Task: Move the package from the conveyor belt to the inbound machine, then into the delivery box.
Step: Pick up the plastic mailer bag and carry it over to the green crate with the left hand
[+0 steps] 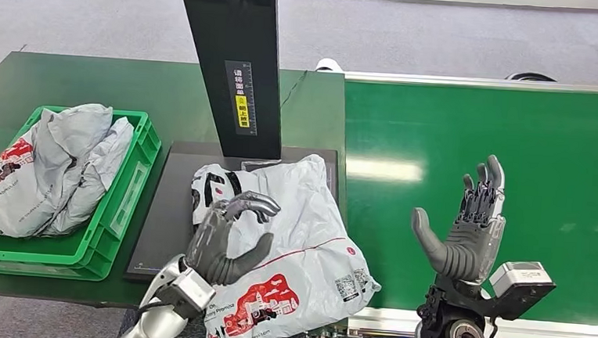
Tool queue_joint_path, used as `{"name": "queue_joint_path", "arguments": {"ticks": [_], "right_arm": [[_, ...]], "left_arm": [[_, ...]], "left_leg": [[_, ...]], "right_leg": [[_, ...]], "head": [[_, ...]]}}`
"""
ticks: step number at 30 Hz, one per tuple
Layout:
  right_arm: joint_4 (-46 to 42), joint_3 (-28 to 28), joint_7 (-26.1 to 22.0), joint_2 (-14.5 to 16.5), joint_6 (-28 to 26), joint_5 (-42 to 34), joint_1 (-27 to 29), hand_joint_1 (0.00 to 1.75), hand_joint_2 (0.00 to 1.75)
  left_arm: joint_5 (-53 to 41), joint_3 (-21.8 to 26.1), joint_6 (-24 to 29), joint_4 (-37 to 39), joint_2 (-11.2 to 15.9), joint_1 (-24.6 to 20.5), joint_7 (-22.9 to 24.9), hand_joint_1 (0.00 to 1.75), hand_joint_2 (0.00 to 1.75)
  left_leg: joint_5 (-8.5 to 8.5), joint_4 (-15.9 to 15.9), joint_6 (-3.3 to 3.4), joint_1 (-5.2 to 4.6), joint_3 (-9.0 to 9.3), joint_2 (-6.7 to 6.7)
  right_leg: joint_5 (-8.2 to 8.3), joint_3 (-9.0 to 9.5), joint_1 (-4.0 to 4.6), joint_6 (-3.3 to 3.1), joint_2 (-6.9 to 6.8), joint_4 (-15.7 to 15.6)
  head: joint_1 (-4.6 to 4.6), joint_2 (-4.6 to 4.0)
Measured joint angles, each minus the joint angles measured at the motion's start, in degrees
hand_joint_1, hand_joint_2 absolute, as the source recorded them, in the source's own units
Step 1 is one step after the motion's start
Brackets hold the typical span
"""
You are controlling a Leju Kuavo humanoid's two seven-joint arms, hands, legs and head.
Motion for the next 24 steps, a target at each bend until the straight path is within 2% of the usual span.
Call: {"name": "queue_joint_path", "arguments": {"ticks": [1,2,4,7,13,15,17,22,24], "right_arm": [[0.0,0.0,0.0,-0.1,0.4,0.0,-0.1,0.0,1.75],[0.1,0.0,0.0,-0.1,0.6,0.0,-0.1,0.0,1.75],[0.1,0.0,0.0,-0.3,0.9,0.0,-0.1,0.0,1.75],[0.2,0.0,0.0,-0.4,1.1,0.0,-0.1,0.0,1.75],[0.2,0.0,0.0,-0.6,1.1,0.0,0.3,0.0,1.75],[0.2,0.0,0.0,-0.7,1.1,0.0,0.4,0.0,1.75],[0.2,0.0,0.0,-0.7,1.1,0.0,0.5,0.0,1.75],[0.2,0.0,0.0,-0.7,1.1,0.2,1.3,0.0,1.75],[0.2,0.0,0.0,-0.6,1.1,0.5,1.6,0.0,1.75]], "left_arm": [[2.0,-0.6,-7.9,-0.3,0.5,0.5,0.2,0.0,1.75],[3.6,-1.0,-12.9,-0.4,0.9,1.0,0.4,0.0,1.75],[5.3,-1.3,-17.8,-0.4,1.5,1.4,1.0,0.0,1.75],[5.5,-1.9,-20.9,-0.3,2.2,1.7,1.4,0.0,1.75],[4.1,-2.4,-22.0,0.8,2.6,1.8,3.1,0.0,1.75],[2.2,-2.6,-21.4,1.4,2.7,1.6,4.7,0.0,1.75],[-2.1,-2.9,-18.6,2.6,2.7,1.2,7.8,0.0,1.75],[-21.1,-3.5,-5.2,7.2,2.6,-0.6,20.5,0.0,1.75],[-26.6,-3.4,-1.8,9.2,2.5,-1.4,24.8,0.0,1.75]], "left_leg": [[0.0,0.0,0.0,0.0,0.0,0.0],[0.0,0.0,0.0,0.0,0.0,0.0],[0.0,0.0,0.0,0.0,0.0,-0.01],[0.0,0.0,0.0,0.0,0.01,0.0],[0.0,0.0,0.0,0.0,0.01,0.0],[0.0,0.0,0.0,0.0,0.01,0.0],[0.0,0.0,0.0,0.0,0.02,-0.01],[0.0,0.0,0.0,0.0,0.02,-0.01],[0.0,0.0,0.0,0.0,0.02,-0.01]], "right_leg": [[0.0,0.0,0.0,0.0,0.0,0.0],[0.0,-0.01,0.0,0.0,0.0,0.0],[0.0,-0.01,0.0,0.0,0.0,0.0],[0.0,-0.01,0.0,0.0,0.0,0.0],[0.0,0.0,0.0,0.0,0.0,0.0],[0.0,-0.01,0.0,0.0,0.0,0.0],[0.0,-0.01,0.0,0.0,0.0,0.0],[0.0,-0.01,0.0,0.0,0.0,0.0],[0.0,-0.01,0.0,0.0,0.0,0.0]], "head": [[0.0,0.0],[0.01,0.0],[0.01,0.0],[0.01,0.0],[0.01,0.0],[0.01,0.0],[0.01,0.0],[0.0,0.0],[-0.01,0.0]]}}
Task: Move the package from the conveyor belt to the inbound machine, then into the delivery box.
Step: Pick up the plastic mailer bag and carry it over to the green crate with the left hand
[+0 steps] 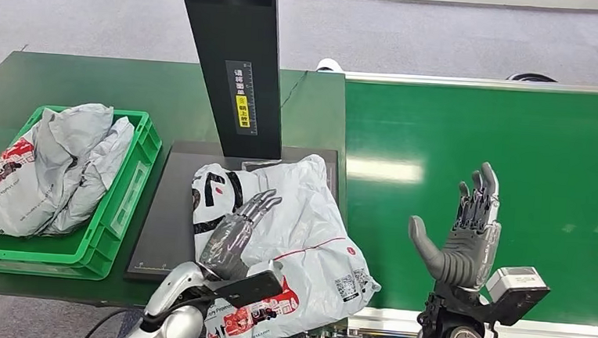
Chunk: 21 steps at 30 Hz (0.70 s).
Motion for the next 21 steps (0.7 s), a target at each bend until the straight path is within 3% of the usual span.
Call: {"name": "queue_joint_path", "arguments": {"ticks": [4,8,14,18,19,21], "right_arm": [[0.0,0.0,0.0,0.2,0.0,0.5,0.2,0.0,1.75],[0.0,0.0,0.0,0.5,0.2,0.9,0.2,0.0,1.75],[1.1,0.1,0.0,0.9,0.5,1.5,-0.1,0.0,1.75],[2.2,0.2,0.0,1.0,0.2,1.6,-0.5,0.0,1.75],[2.4,0.2,0.0,1.0,0.1,1.6,-0.5,0.0,1.75],[2.6,0.2,0.0,1.1,-0.1,1.6,-0.5,0.0,1.75]], "left_arm": [[-5.0,0.5,0.9,2.8,-0.6,-0.7,3.6,0.0,1.75],[-8.4,0.9,-2.5,5.6,-1.3,-1.1,4.9,0.0,1.75],[-9.4,0.3,-11.2,11.0,-2.3,-2.5,2.4,0.0,1.75],[-9.1,-1.1,-13.7,15.3,-3.3,-4.3,0.9,0.0,1.75],[-8.8,-1.4,-13.8,16.1,-3.5,-4.6,0.6,0.11,1.75],[-8.2,-1.7,-13.9,17.3,-3.9,-5.0,0.4,0.89,1.75]], "left_leg": [[0.0,0.0,0.0,0.0,-0.01,0.01],[0.0,0.0,0.0,-0.01,-0.02,0.0],[0.0,0.0,0.0,-0.01,0.05,-0.11],[-0.01,0.0,0.03,-0.06,0.32,-0.46],[-0.02,0.0,0.04,-0.08,0.41,-0.55],[-0.02,0.0,0.07,-0.12,0.56,-0.7]], "right_leg": [[0.0,0.0,0.0,0.0,0.01,0.0],[0.0,0.0,-0.01,0.0,0.0,0.0],[-0.01,0.15,-0.01,0.01,-0.13,0.0],[-0.14,0.57,-0.06,0.11,-0.49,0.0],[-0.18,0.7,-0.08,0.15,-0.58,-0.1],[-0.22,0.91,-0.11,0.19,-0.7,-0.1]], "head": [[0.02,0.0],[0.02,0.0],[0.0,0.0],[0.0,0.0],[0.01,0.0],[0.02,0.0]]}}
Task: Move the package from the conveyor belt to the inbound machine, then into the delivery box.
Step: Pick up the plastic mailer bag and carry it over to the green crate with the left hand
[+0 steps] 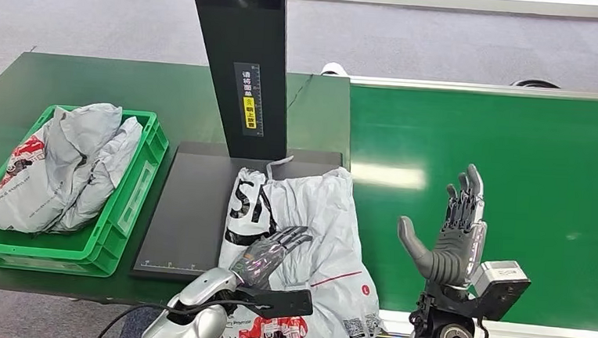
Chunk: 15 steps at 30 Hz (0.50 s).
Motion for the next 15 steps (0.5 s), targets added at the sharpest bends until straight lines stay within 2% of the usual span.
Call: {"name": "queue_joint_path", "arguments": {"ticks": [1,2,3,15], "right_arm": [[0.1,0.0,0.0,0.0,-0.1,0.0,0.0,0.0,1.75],[0.1,0.0,0.0,0.1,-0.3,0.0,0.0,0.0,1.75],[0.1,0.0,0.0,0.1,-0.4,0.0,0.1,0.0,1.75],[-0.6,-0.1,0.1,0.2,-1.0,-0.2,1.6,0.0,1.75]], "left_arm": [[0.3,-0.1,-0.2,0.4,-0.1,-0.2,0.0,1.33,1.75],[0.6,-0.2,-0.3,0.7,-0.3,-0.3,0.0,1.65,1.75],[0.9,-0.2,-0.4,0.9,-0.4,-0.3,0.1,1.73,1.75],[2.3,-0.2,0.4,0.3,-0.6,-0.2,-0.2,1.75,1.75]], "left_leg": [[0.01,0.0,0.02,-0.03,0.05,-0.03],[0.02,0.0,0.05,-0.06,0.08,-0.05],[0.04,0.0,0.08,-0.1,0.1,-0.05],[0.08,0.0,0.16,-0.22,0.22,-0.04]], "right_leg": [[-0.01,0.07,-0.02,0.01,-0.03,0.0],[-0.01,0.11,-0.05,0.01,-0.04,0.0],[-0.01,0.14,-0.09,0.01,-0.04,0.0],[0.02,0.23,-0.2,0.06,-0.04,0.0]], "head": [[0.01,0.0],[0.0,0.0],[0.0,0.0],[-0.01,0.0]]}}
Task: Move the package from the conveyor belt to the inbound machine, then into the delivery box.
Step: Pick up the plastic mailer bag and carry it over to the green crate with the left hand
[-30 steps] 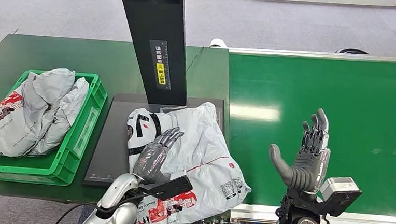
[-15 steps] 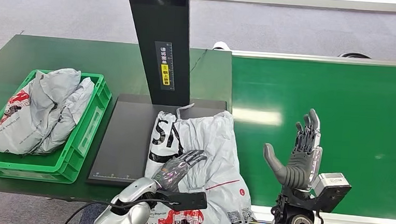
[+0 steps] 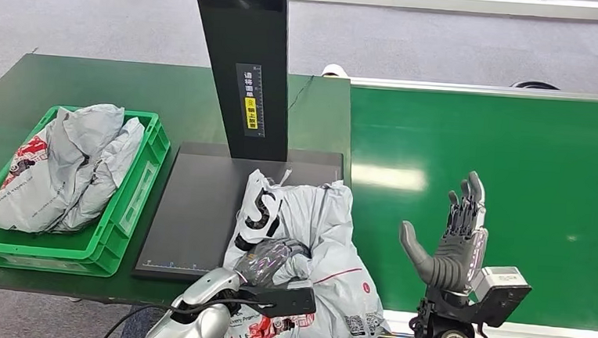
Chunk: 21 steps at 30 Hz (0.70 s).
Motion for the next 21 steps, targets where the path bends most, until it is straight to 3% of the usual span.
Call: {"name": "queue_joint_path", "arguments": {"ticks": [6,16,21], "right_arm": [[-0.2,0.0,0.0,0.1,0.0,0.0,0.1,0.0,1.75],[-2.4,-0.2,0.1,0.0,-0.1,-1.4,1.5,0.0,1.75],[-2.6,-0.2,0.1,-0.1,-0.1,-1.9,1.5,0.0,1.75]], "left_arm": [[0.4,0.1,1.3,-0.5,0.0,0.6,-0.4,1.75,1.75],[7.4,1.9,19.5,-10.2,0.8,4.1,-12.1,1.75,1.75],[9.8,2.7,22.5,-15.4,1.0,5.0,-14.5,1.75,1.75]], "left_leg": [[0.0,0.0,0.0,0.0,-0.01,0.03],[0.03,0.0,0.01,0.01,-0.44,0.12],[0.02,0.0,0.01,0.01,-0.62,0.16]], "right_leg": [[0.0,-0.04,0.0,0.0,0.01,0.0],[0.05,-0.55,0.01,0.0,0.05,0.0],[0.05,-0.74,0.01,0.0,0.06,0.0]], "head": [[0.01,0.0],[-0.01,0.0],[0.0,0.0]]}}
